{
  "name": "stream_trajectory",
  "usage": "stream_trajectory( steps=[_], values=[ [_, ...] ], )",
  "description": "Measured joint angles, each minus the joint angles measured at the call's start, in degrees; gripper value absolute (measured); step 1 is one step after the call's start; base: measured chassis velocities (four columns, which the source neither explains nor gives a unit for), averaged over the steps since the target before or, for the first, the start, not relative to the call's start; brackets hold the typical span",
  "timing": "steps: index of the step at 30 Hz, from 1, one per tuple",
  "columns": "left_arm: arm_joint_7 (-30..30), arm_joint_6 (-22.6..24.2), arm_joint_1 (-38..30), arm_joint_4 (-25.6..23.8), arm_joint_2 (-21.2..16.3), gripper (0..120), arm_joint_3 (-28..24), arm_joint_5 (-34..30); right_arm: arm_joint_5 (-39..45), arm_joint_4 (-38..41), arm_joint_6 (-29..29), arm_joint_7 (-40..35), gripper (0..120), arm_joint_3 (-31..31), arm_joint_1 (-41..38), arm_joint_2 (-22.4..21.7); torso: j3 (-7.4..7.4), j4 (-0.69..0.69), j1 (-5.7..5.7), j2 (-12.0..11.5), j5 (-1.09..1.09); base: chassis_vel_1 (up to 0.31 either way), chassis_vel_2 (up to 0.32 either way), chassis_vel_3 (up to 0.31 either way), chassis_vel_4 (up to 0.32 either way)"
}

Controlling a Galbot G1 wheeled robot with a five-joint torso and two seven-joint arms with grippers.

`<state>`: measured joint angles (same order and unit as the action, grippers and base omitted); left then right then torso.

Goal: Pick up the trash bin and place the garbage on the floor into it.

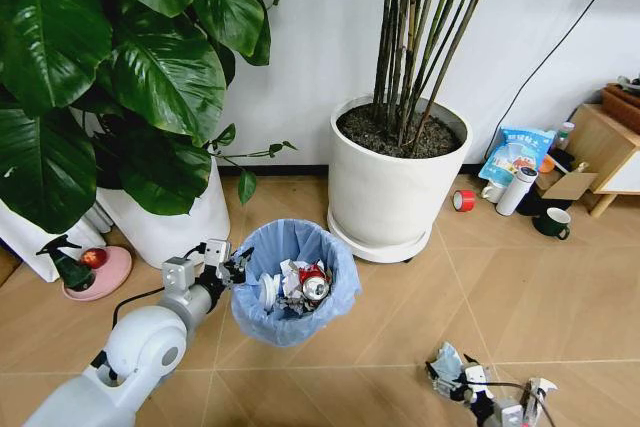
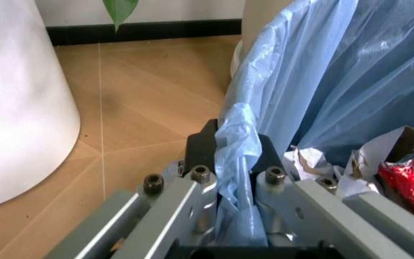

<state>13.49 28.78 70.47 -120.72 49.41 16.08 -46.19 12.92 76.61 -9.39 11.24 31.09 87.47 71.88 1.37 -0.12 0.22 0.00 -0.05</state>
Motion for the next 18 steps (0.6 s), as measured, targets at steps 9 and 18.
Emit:
stream_trajectory(
  steps=[9, 18],
  values=[
    [-0.08, -0.05, -0.15, -0.33, -0.64, 1, -0.02, -0.36, 0.79, -5.14, -0.27, -0.80, 100, -0.05, -2.58, 0.91, 0.00, 0.00, 0.00, 0.00, 0.01, 0.000, 0.000, 0.000, 0.000],
    [-0.15, -0.11, -0.17, -0.33, -0.66, 1, 0.00, -0.38, 1.52, -5.25, -0.30, -0.91, 100, 0.05, -2.43, 0.98, 0.00, 0.00, 0.00, 0.00, 0.01, 0.000, 0.000, 0.000, 0.000]
  ],
)
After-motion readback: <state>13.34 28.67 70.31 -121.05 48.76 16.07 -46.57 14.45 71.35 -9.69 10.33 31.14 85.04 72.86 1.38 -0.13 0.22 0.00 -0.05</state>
